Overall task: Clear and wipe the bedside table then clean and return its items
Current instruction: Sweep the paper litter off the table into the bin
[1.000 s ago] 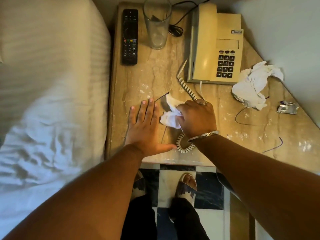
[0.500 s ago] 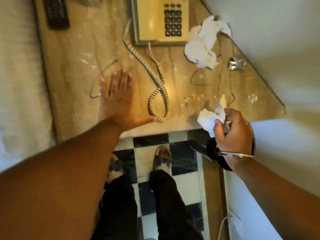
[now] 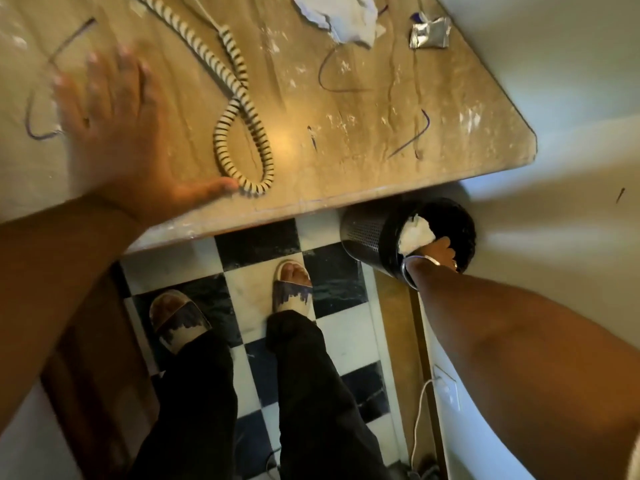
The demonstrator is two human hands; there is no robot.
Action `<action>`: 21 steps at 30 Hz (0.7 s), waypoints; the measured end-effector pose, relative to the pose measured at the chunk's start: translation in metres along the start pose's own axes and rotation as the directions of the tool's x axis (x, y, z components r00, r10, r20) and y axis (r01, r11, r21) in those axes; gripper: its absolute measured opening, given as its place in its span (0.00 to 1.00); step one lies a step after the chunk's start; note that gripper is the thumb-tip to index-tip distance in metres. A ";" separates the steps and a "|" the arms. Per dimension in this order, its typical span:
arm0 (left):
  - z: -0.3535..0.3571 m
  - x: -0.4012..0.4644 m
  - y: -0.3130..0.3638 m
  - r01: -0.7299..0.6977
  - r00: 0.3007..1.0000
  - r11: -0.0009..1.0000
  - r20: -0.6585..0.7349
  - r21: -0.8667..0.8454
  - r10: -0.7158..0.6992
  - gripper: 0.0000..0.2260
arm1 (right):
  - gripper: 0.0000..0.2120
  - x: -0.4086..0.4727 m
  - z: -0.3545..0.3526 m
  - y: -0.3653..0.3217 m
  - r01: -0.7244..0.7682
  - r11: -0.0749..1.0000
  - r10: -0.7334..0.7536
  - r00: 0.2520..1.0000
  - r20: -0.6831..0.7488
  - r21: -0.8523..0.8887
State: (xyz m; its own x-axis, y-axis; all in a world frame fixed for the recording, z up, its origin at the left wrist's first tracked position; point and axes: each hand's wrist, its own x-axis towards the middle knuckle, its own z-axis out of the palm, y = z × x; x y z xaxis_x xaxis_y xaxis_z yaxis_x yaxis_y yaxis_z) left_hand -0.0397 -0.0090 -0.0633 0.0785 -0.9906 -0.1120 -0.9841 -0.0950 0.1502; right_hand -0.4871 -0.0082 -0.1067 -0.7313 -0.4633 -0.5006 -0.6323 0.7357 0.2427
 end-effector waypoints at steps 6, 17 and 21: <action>-0.011 -0.002 0.005 0.014 0.999 1.000 0.030 0.007 -0.014 0.64 | 0.33 -0.057 -0.013 -0.003 0.352 0.936 -0.334 0.863 -0.380 -0.024; -0.021 -0.003 0.004 -0.043 0.994 0.998 0.107 0.040 0.039 0.62 | 0.34 -0.112 -0.134 -0.171 0.807 0.498 -0.819 0.318 -0.477 -0.318; -0.015 -0.003 0.001 -0.030 0.994 0.999 0.108 0.039 0.026 0.62 | 0.35 -0.110 -0.146 -0.241 0.851 0.439 -0.862 0.308 -0.402 -0.288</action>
State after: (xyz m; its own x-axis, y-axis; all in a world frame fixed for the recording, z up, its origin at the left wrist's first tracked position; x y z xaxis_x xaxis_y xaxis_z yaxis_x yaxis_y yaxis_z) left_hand -0.0388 -0.0075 -0.0481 0.0355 -0.9762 -0.2138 -0.9914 -0.0614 0.1154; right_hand -0.2916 -0.2060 0.0114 0.2170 -0.9757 -0.0291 -0.9735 -0.2141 -0.0799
